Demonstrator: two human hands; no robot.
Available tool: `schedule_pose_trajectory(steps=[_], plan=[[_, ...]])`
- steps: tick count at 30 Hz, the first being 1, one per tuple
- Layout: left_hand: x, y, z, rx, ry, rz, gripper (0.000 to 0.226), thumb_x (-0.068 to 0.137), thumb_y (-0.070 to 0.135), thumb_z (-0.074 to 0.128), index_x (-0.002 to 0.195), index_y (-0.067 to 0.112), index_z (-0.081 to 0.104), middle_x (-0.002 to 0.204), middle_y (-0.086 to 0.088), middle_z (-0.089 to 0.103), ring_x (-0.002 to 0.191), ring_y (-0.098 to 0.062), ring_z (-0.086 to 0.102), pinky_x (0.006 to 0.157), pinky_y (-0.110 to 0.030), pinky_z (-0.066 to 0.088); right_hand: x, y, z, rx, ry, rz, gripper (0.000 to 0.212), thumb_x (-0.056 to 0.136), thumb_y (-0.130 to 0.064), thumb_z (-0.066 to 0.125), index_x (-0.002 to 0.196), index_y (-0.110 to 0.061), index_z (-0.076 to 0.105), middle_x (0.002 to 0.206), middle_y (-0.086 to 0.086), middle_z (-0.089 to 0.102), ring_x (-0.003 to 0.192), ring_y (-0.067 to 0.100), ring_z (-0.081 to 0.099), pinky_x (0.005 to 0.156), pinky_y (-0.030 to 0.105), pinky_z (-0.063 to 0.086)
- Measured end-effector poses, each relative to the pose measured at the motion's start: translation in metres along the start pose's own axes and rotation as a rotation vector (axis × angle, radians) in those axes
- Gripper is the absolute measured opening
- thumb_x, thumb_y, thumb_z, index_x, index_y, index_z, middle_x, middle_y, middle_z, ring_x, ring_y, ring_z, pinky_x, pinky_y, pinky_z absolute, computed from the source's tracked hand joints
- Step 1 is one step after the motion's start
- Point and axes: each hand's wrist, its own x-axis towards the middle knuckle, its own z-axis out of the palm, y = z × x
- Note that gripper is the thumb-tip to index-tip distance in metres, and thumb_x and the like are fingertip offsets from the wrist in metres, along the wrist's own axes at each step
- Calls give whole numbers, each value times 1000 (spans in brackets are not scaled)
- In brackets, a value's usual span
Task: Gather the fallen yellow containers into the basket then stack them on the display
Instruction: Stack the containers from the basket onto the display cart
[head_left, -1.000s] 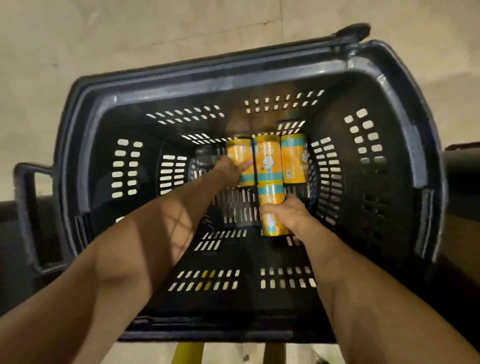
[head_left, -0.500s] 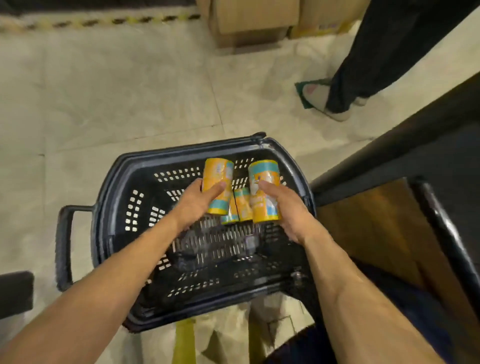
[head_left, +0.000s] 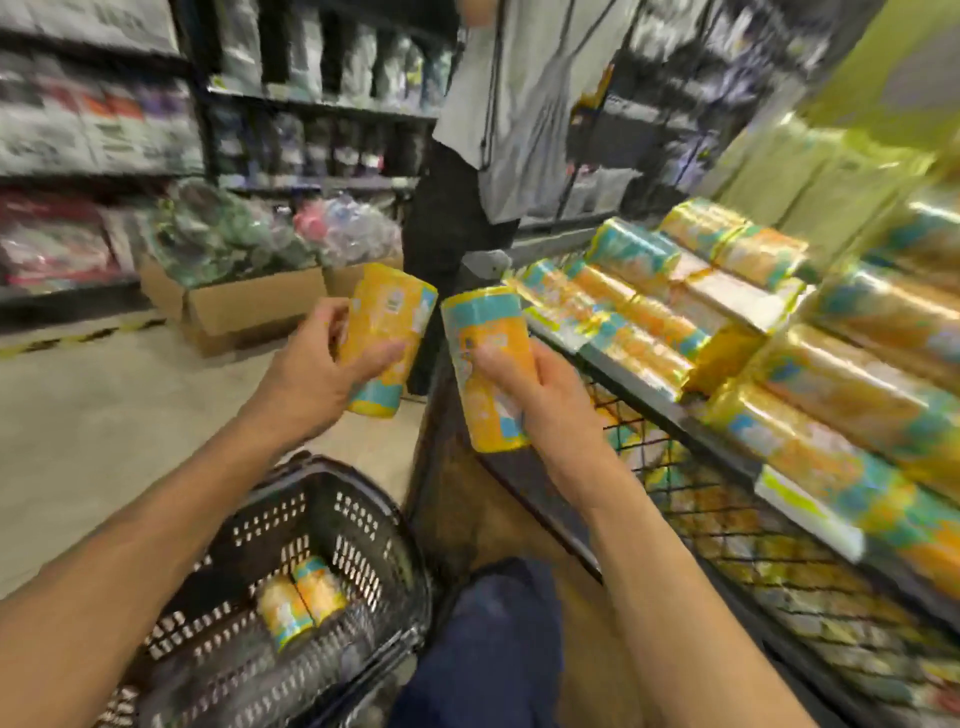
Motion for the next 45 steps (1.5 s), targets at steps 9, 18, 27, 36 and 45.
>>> schedule_pose_trajectory(steps=[9, 18, 27, 36, 45], plan=[[130, 118, 66, 261, -239, 409, 54, 86, 45, 78, 132, 33, 53, 119, 8, 59, 104, -10, 59, 85, -29, 50, 29, -69, -111, -469, 519, -105, 68, 77, -68, 75, 124, -23, 57, 110, -3, 66, 98, 19, 66, 83, 46, 58], [264, 120, 175, 653, -679, 512, 61, 90, 30, 79, 145, 34, 55, 128, 6, 58, 117, -16, 56, 90, -29, 42, 119, -10, -162, -686, 770, 148, 57, 86, -54, 71, 136, -28, 61, 127, 4, 66, 128, 39, 52, 100, 51, 48], [314, 112, 254, 945, -915, 616, 40, 88, 40, 77, 125, 48, 64, 132, 7, 61, 120, -19, 57, 103, -45, 49, 157, 16, -168, -929, 737, 419, 42, 88, -43, 76, 127, -30, 67, 145, 5, 51, 138, 35, 34, 108, 58, 37], [308, 75, 251, 943, -839, 622, 37, 97, 40, 68, 132, 46, 59, 125, 9, 59, 120, -21, 56, 98, -37, 44, 157, 23, -159, -787, 741, 476, 34, 99, -40, 59, 132, -34, 63, 156, 13, 32, 151, 35, 11, 120, 67, 13], [306, 83, 247, 1099, -678, 741, 36, 96, 52, 64, 131, 43, 64, 130, 7, 65, 114, -19, 61, 78, -30, 42, 159, 29, -163, -639, 784, 511, 64, 106, -59, 20, 139, -23, 62, 145, 9, 52, 140, 34, 31, 110, 56, 35]])
